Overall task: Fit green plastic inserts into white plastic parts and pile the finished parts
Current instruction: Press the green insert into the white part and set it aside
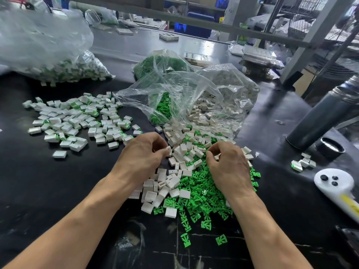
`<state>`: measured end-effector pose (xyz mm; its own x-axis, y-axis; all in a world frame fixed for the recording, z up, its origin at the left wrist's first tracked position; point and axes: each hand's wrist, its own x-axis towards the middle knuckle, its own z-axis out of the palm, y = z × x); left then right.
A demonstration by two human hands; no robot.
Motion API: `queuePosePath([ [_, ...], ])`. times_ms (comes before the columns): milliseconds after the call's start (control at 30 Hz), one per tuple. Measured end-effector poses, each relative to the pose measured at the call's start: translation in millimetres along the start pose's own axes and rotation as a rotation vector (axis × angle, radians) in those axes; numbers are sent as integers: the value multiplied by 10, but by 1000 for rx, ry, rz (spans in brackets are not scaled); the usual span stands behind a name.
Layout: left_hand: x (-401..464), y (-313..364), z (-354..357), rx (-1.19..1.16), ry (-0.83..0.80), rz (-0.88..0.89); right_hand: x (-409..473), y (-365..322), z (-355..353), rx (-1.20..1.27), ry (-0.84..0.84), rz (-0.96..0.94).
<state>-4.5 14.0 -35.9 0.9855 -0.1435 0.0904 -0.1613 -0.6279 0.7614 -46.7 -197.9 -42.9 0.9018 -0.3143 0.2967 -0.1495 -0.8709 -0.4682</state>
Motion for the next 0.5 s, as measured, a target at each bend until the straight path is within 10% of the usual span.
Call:
queuePosePath([
  [500,-103,137,-21,-516,-48,11,-23,-5,-122,362,-4,78],
])
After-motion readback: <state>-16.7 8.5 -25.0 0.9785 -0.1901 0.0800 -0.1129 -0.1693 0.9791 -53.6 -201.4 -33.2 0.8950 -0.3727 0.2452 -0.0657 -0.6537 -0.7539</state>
